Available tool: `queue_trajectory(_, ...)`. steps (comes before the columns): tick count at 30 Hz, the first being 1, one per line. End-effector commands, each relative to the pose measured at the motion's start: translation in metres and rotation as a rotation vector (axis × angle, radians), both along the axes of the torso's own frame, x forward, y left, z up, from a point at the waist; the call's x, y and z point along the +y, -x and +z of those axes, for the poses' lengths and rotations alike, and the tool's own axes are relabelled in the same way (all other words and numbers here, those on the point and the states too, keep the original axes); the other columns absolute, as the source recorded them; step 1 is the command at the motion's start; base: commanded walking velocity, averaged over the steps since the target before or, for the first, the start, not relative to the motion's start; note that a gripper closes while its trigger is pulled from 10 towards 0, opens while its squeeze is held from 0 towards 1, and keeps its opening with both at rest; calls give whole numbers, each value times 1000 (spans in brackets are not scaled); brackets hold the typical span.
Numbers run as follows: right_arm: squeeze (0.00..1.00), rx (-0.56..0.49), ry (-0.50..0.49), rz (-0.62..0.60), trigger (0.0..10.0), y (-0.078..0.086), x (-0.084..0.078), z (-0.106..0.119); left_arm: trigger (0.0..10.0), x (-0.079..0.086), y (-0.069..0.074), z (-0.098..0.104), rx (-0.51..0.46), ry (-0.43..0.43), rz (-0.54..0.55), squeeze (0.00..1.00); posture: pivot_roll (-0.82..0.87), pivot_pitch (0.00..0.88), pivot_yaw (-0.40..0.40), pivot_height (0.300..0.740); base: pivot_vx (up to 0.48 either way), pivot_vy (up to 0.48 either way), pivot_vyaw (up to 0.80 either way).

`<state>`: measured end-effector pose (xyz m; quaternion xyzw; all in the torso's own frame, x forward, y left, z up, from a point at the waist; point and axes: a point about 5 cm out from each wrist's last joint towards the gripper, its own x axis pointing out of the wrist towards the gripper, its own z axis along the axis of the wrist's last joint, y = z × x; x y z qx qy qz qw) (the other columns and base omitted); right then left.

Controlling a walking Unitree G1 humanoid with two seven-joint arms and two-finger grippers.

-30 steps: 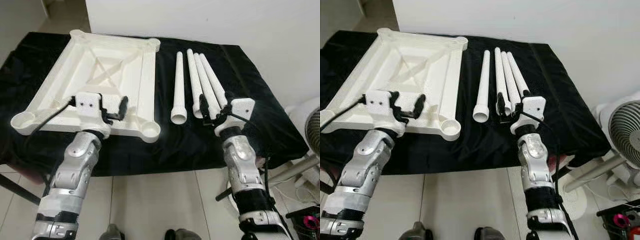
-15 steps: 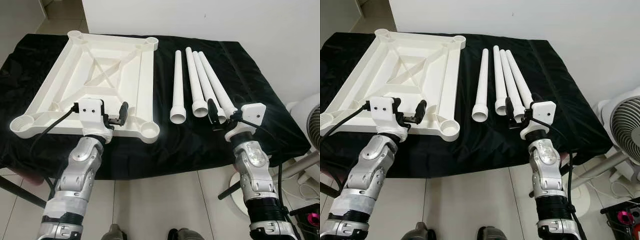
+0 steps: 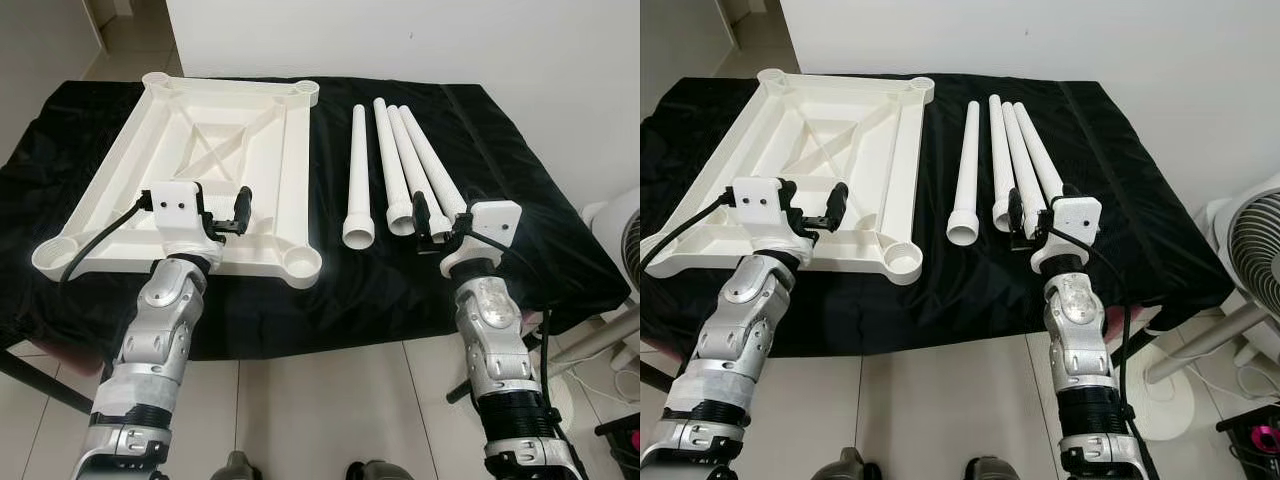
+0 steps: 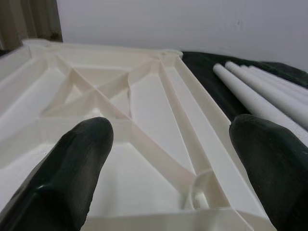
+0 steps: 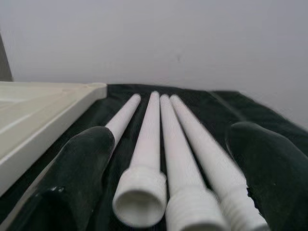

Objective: Building children table

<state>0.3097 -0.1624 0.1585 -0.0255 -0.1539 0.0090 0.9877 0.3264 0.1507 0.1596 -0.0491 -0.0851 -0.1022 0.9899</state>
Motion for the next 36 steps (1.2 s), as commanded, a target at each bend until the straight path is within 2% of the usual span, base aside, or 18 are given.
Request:
queue_trajectory(1, 0, 29, 9, 8, 10000, 0, 3, -6, 10000, 1, 1, -7, 13, -20, 7, 0, -50, 21, 26, 740, 0, 0, 0)
queue_trajectory(4, 0, 40, 0, 29, 10000, 2, 6, -7, 10000, -1, 1, -7, 10, -31, 2, 0, -44, 23, 22, 740, 0, 0, 0)
queue_trajectory(7, 0, 44, 21, 52, 10000, 5, 11, -13, 10000, 7, 4, -15, 16, -67, 29, 0, -36, 16, 26, 740, 0, 0, 0)
queue_trajectory(12, 0, 31, 35, 43, 10000, 5, 8, -11, 10000, 13, 8, -15, 23, -57, 66, 0, -22, 18, 35, 740, 0, 0, 0)
queue_trajectory(14, 0, 32, 29, 40, 10000, 5, 7, -12, 10000, 11, 9, -16, 18, -64, 57, 0, -17, 17, 34, 740, 0, 0, 0)
queue_trajectory(15, 0, 38, 25, 30, 10000, 3, 3, -13, 10000, 7, 9, -17, 0, -118, 38, 0, -8, 13, 28, 740, 0, 0, 0)
queue_trajectory(25, 0, 32, 34, 30, 10000, -6, 0, -8, 10000, 0, 7, -12, -36, -127, 15, 0, -1, 12, 19, 740, 0, 0, 0)
queue_trajectory(31, 0, 60, 34, 23, 10000, -20, -3, -5, 10000, -23, 21, -9, -68, -182, -185, 0, 6, 27, 12, 740, 0, 0, 0)
queue_trajectory(36, 0, 88, 45, 42, 10000, -32, -1, -2, 10000, -32, 27, -4, -65, -187, -298, 0, 3, 43, 6, 740, 0, 0, 0)
